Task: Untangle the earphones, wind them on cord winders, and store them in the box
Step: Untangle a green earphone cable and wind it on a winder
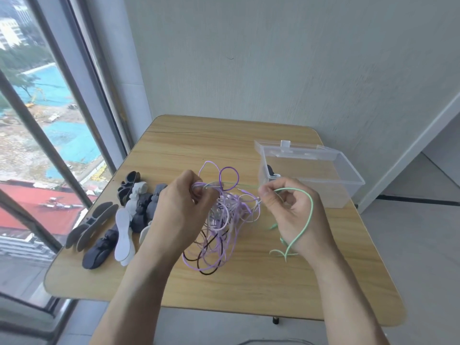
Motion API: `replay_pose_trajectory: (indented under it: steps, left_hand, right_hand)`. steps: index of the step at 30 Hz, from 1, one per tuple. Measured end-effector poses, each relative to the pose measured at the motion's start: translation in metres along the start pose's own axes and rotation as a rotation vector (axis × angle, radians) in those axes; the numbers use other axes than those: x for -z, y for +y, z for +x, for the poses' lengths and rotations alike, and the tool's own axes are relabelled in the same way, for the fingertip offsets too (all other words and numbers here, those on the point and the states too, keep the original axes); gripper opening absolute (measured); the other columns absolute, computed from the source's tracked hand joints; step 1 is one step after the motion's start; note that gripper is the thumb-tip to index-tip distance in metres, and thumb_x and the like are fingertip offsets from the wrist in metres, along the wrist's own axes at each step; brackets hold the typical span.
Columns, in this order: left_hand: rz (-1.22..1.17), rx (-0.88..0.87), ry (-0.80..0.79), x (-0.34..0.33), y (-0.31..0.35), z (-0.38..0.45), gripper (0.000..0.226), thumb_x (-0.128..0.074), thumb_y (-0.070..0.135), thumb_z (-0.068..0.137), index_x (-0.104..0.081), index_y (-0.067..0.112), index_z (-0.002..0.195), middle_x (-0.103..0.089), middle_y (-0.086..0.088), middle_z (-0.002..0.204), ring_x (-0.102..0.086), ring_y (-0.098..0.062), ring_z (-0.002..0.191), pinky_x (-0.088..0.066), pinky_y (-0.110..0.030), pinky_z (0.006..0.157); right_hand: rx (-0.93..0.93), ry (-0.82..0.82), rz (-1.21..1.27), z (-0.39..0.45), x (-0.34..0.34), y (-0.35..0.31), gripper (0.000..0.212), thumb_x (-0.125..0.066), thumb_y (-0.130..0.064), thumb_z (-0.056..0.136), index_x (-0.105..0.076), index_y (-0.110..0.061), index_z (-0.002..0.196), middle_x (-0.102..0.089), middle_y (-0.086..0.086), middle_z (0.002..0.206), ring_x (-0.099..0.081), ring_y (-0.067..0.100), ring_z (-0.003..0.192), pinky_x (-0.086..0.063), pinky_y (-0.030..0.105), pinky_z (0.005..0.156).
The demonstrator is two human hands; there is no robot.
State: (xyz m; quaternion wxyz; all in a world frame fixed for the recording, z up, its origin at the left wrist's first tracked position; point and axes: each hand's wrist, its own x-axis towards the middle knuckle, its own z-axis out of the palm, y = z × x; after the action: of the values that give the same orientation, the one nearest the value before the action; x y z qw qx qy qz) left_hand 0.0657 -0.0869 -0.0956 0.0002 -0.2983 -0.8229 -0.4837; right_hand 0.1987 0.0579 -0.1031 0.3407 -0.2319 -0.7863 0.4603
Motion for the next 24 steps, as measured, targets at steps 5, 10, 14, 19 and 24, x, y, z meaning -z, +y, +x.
replay_pose_trajectory:
  steps: [5, 10, 14, 19, 24]
  left_hand:
    - [0.063, 0.002, -0.222, -0.002, -0.011, -0.005, 0.031, -0.073, 0.025, 0.085, -0.042, 0.027, 0.079, -0.066, 0.009, 0.074, -0.064, -0.006, 0.073, -0.047, -0.025, 0.066]
    - [0.086, -0.058, -0.272, -0.002, -0.01, -0.006, 0.037, -0.081, 0.025, 0.078, -0.048, 0.03, 0.094, -0.067, 0.011, 0.077, -0.061, -0.005, 0.076, -0.045, -0.021, 0.068]
    - [0.066, -0.052, -0.245, 0.002, -0.01, -0.002, 0.013, -0.076, 0.032, 0.085, -0.067, 0.033, 0.076, -0.067, 0.011, 0.068, -0.061, -0.006, 0.072, -0.049, -0.028, 0.071]
    - [-0.088, -0.044, -0.078, -0.001, -0.004, -0.004, 0.015, -0.061, 0.028, 0.096, -0.063, 0.023, 0.083, -0.073, 0.013, 0.074, -0.066, -0.001, 0.073, -0.053, -0.032, 0.074]
    - [-0.135, 0.026, -0.064, -0.006, -0.001, -0.006, 0.01, -0.056, 0.031, 0.098, -0.058, 0.026, 0.089, -0.074, 0.008, 0.077, -0.067, -0.013, 0.074, -0.055, -0.045, 0.075]
  right_hand:
    - [-0.043, 0.021, 0.207, -0.003, -0.001, -0.011, 0.015, -0.057, -0.016, 0.101, -0.061, -0.007, 0.091, -0.074, 0.002, 0.074, -0.05, 0.015, 0.04, -0.04, 0.019, 0.048]
    - [0.048, 0.255, 0.234, -0.003, 0.0, -0.017, 0.015, -0.052, -0.014, 0.104, -0.056, -0.006, 0.092, -0.073, 0.002, 0.079, -0.046, 0.011, 0.039, -0.039, 0.02, 0.046]
    - [0.003, 0.435, 0.268, 0.003, 0.014, -0.007, 0.013, -0.053, -0.02, 0.104, -0.056, -0.013, 0.093, -0.072, 0.0, 0.078, -0.046, 0.011, 0.041, -0.039, 0.026, 0.05]
    - [-0.136, 0.478, 0.481, 0.006, 0.022, -0.009, 0.015, -0.05, -0.016, 0.105, -0.054, -0.014, 0.091, -0.073, 0.001, 0.075, -0.043, 0.01, 0.041, -0.035, 0.02, 0.043]
    - [-0.225, 0.323, 0.594, 0.006, 0.019, -0.017, 0.016, -0.041, -0.018, 0.108, -0.047, -0.014, 0.093, -0.074, 0.008, 0.073, -0.06, 0.017, 0.045, -0.033, 0.024, 0.039]
